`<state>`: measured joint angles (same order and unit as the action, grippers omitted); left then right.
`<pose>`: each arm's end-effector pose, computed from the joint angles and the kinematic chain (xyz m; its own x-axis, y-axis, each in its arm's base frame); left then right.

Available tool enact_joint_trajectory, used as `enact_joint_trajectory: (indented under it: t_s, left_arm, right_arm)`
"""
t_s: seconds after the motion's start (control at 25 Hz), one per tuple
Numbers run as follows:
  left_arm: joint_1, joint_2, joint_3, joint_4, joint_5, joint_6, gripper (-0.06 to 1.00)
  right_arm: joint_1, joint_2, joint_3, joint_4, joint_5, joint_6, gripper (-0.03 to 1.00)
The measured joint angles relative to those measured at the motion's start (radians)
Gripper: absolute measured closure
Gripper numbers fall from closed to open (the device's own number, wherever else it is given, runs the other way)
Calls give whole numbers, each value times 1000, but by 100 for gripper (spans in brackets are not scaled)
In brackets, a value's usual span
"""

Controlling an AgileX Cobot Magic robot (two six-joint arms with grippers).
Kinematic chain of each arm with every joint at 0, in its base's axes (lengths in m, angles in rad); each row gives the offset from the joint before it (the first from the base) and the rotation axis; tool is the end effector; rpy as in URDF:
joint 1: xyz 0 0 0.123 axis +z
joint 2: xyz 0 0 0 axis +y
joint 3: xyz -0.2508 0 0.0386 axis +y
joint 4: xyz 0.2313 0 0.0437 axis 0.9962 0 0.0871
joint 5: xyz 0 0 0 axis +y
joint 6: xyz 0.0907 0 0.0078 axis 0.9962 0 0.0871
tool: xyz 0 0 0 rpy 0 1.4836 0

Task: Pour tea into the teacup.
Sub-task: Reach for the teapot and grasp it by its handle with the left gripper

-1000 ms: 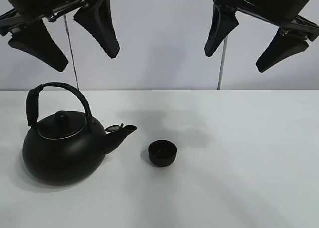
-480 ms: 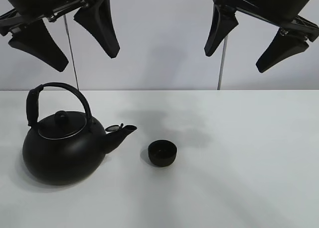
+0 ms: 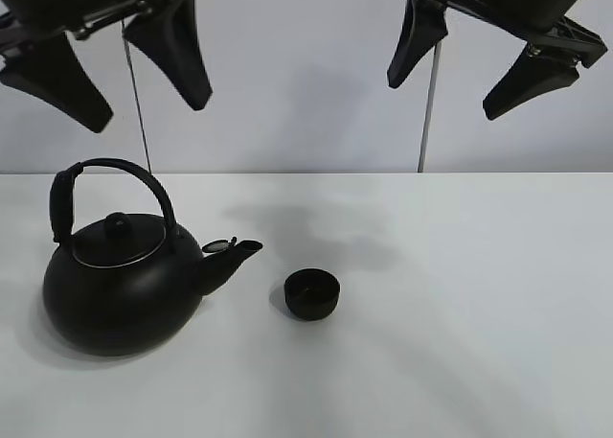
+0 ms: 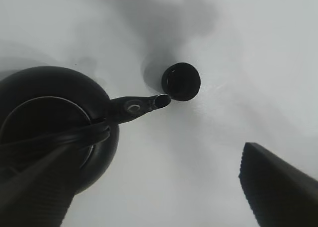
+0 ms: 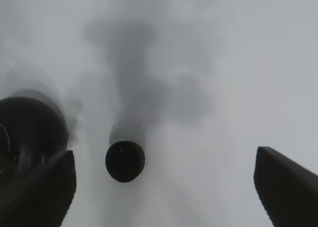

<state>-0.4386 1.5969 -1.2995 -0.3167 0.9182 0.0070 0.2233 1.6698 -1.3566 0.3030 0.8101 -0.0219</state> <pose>0.2790 -0.1558 0.2679 -0.8904 0.2161 -0.4007 0.3510 0.8864 -0.3018 0.3308 0.0953 0.2636 -0.8743 -0.0091 -0.4852 -0.1653 0.9456 0.2802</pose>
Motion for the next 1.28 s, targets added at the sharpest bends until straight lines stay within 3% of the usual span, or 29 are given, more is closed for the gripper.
enact_joint_trajectory:
  t_s: [0.08,0.16,0.4,0.52,0.64,0.88,1.08,1.28]
  left_arm:
    - [9,-61,46,58,-44,13,31]
    - [-1,-170,161,124,-174,31,31]
    - [-10,-400,666,323,-834,49,31]
    - [18,-391,865,367,-1199,49,31]
    - [51,-327,984,375,-1448,49,31]
    - [63,-109,1024,372,-1727,51,31]
    - [63,37,1024,317,-1923,52,31]
    - [63,138,1022,267,-2047,52,31]
  right_arm:
    - [0,0,0,1,-29,0,29]
    - [0,0,0,1,-64,0,29]
    - [0,0,0,2,-162,0,29]
    - [0,0,0,3,-201,0,29]
    - [0,0,0,4,-229,0,29]
    - [0,0,0,4,-256,0,29]
    - [0,0,0,4,-256,0,29]
    - [0,0,0,4,-257,0,29]
